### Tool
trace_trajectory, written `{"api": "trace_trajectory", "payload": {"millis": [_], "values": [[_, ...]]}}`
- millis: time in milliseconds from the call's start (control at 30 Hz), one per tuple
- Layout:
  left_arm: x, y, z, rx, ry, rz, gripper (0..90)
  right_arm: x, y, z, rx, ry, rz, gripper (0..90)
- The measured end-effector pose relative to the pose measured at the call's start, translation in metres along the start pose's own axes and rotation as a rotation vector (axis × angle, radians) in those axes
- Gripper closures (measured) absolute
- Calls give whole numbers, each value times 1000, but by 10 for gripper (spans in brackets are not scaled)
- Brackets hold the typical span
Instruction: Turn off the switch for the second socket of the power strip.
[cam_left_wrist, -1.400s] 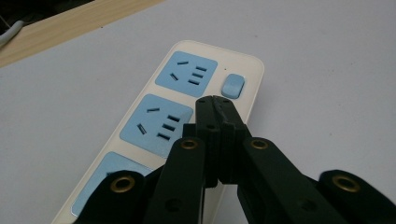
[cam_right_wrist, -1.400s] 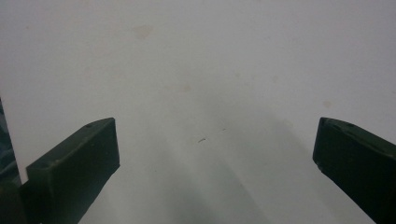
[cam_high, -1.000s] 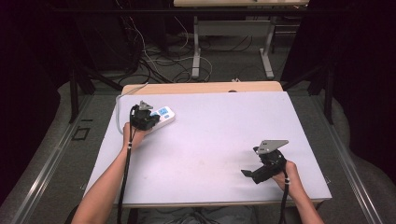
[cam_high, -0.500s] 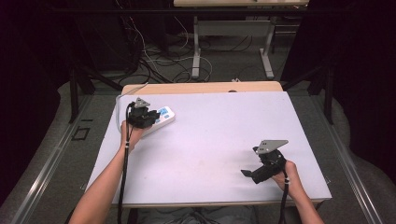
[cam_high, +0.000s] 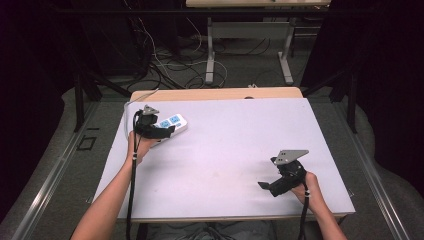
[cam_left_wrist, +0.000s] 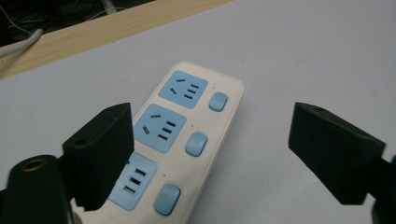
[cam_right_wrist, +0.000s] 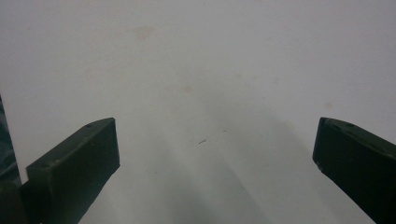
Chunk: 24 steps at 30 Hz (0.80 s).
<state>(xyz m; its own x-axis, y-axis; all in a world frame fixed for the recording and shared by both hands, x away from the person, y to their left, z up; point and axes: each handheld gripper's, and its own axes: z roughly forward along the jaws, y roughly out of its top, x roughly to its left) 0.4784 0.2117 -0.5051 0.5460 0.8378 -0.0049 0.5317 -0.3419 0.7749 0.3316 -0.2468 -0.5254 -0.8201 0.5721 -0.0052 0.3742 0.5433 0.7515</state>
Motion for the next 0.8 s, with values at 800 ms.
{"api": "trace_trajectory", "payload": {"millis": [800], "values": [[-13, -9, -22, -5, -7, 40, 0, -2, 0, 0, -7, -5, -11, 0]]}}
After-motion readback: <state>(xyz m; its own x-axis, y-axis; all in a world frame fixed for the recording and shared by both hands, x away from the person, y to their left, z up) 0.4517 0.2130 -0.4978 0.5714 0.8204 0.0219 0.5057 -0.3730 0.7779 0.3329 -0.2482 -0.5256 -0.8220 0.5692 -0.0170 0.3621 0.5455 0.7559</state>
